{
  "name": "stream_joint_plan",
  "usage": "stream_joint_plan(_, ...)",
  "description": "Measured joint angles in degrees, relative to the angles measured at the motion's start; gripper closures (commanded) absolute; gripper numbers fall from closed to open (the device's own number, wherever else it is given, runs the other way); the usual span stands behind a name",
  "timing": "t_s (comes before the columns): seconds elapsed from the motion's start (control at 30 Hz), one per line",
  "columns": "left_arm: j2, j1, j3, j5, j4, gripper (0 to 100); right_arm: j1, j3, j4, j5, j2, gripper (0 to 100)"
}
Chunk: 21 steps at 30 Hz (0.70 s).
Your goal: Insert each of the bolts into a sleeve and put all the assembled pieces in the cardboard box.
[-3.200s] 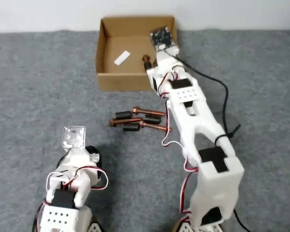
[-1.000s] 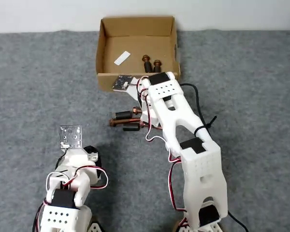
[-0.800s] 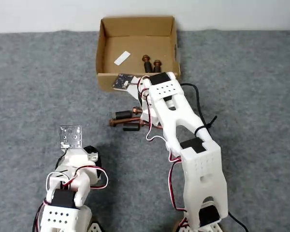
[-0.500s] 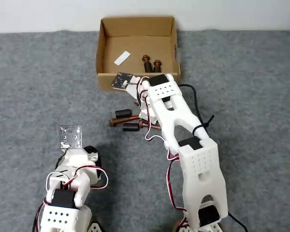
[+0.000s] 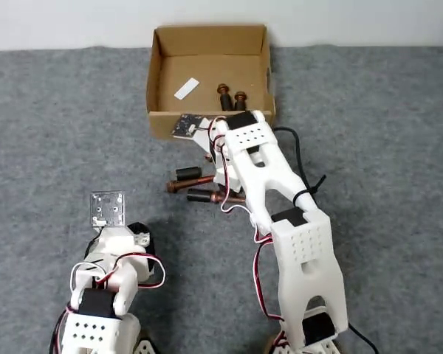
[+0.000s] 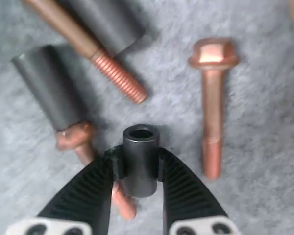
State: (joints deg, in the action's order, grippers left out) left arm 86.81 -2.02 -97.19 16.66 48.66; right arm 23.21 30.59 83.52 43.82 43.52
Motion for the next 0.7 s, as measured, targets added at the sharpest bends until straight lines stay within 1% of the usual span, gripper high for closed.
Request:
stream_joint_plan(0.3,0.0,0.0,0.0,0.0,0.0,99,-0.4,11.1,16.4,-6.1,-7.6,98.8)
stream_joint_plan(0.57,0.0,0.0,0.0,0.0,0.0,99,-6.1,11.2,16.9,-12.5,-20.0,98.9)
stream_joint_plan(0.7,0.0,0.0,1.8,0.0,0.9,99,-8.2,3.2,16.9,-15.5,-30.1,98.9)
